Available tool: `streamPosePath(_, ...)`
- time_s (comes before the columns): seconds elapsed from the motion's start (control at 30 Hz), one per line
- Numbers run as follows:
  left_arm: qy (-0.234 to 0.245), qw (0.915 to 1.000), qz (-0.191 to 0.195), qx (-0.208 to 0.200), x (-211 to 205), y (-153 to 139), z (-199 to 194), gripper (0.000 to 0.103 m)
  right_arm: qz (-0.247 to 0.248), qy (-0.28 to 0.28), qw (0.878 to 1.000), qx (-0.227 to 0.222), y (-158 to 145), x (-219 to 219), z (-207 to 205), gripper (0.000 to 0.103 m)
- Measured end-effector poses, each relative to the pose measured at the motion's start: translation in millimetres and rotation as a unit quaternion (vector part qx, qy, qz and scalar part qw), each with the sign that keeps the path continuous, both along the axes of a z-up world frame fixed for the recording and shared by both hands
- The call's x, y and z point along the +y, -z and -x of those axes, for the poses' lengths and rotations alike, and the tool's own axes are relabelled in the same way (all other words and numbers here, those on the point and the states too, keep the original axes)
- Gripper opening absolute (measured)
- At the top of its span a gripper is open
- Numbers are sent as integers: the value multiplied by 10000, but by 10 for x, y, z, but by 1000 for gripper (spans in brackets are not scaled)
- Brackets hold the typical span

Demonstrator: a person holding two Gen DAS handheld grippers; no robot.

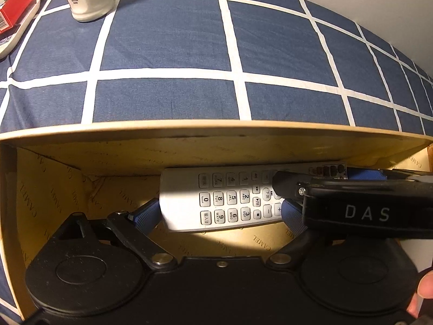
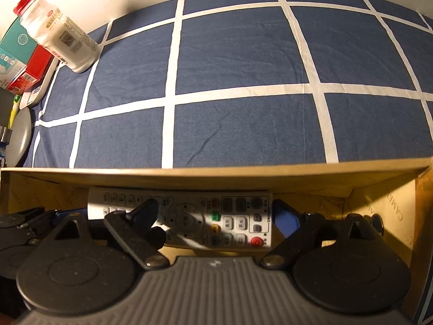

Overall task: Organize objects
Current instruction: 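Carry both held remotes over the yellow box and lower them inside, then open both tools to release the remotes into the box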

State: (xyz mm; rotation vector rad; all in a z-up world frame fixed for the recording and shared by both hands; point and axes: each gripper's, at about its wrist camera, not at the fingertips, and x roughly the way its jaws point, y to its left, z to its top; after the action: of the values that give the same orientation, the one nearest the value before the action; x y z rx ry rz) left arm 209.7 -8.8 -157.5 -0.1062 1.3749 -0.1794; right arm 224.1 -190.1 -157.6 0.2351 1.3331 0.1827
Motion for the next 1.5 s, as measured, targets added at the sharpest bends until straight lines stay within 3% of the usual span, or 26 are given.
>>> streamPosePath(0.57,-172,9998,44,12,25,-109,72,95,74,49,9999,-145,-158,-36,27,91)
streamPosePath(1.07,-212,9993,-43,-319,-55,-670,522,95,-15,-16,9984,-566,-751,-114,439,91)
streamPosePath(1.5,144,9973,-252,-675,-359,-1161,1105,99,3,424,9942,-984,-1288,-456,1103,94)
